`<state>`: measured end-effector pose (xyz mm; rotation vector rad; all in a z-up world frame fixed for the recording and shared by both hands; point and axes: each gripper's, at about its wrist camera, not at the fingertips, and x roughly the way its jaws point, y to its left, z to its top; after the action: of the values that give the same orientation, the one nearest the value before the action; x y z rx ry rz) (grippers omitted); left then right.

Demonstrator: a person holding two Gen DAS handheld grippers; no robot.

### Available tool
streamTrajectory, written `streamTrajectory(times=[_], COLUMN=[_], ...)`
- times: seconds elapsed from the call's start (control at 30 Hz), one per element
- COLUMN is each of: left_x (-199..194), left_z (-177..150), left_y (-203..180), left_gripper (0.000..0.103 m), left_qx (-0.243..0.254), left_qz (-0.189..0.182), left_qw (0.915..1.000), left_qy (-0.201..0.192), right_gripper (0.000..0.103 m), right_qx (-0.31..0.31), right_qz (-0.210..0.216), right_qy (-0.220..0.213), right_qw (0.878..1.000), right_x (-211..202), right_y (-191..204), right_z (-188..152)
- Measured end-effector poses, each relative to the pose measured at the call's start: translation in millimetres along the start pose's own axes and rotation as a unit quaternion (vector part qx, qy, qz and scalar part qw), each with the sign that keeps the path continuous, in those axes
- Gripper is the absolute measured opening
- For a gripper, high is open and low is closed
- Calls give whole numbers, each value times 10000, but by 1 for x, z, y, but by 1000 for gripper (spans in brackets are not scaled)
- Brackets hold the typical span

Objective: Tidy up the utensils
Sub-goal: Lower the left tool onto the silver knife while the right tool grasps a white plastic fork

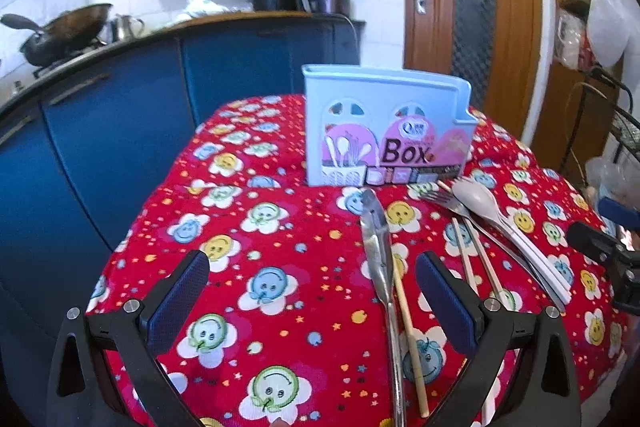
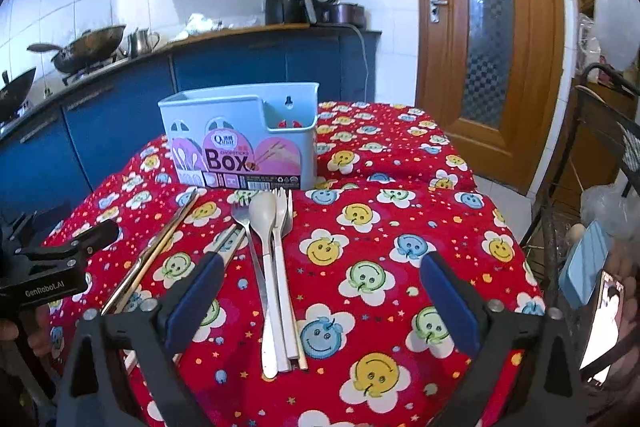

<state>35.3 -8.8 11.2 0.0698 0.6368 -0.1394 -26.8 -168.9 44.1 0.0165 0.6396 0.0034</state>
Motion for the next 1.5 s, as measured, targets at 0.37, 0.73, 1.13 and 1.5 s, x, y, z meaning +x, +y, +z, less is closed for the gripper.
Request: streamTrajectory(times=[0.37, 0.73, 1.13, 1.5], left_x=[30, 52, 62, 59], left_z=[4, 3, 11, 10], left_y=[-11, 0, 2, 9], left_gripper=[83, 70, 59, 41], left_qx=[176, -182, -90, 36], left_qz=[-435, -771, -675, -595], left_qw=[9947, 9854, 9817, 9811], left_qy=[909, 1505, 1777, 1841], right_gripper=[56, 36, 17, 9], right_qx=[-447, -199, -169, -432], right_qz=[293, 771, 1043, 959], right_qy=[1068, 1821, 2120, 2117], right_qw=[9928, 9801, 9715, 9717], right_x=[31, 59, 76, 68], right_y=[6, -3, 2, 7], right_z=[7, 15, 24, 21])
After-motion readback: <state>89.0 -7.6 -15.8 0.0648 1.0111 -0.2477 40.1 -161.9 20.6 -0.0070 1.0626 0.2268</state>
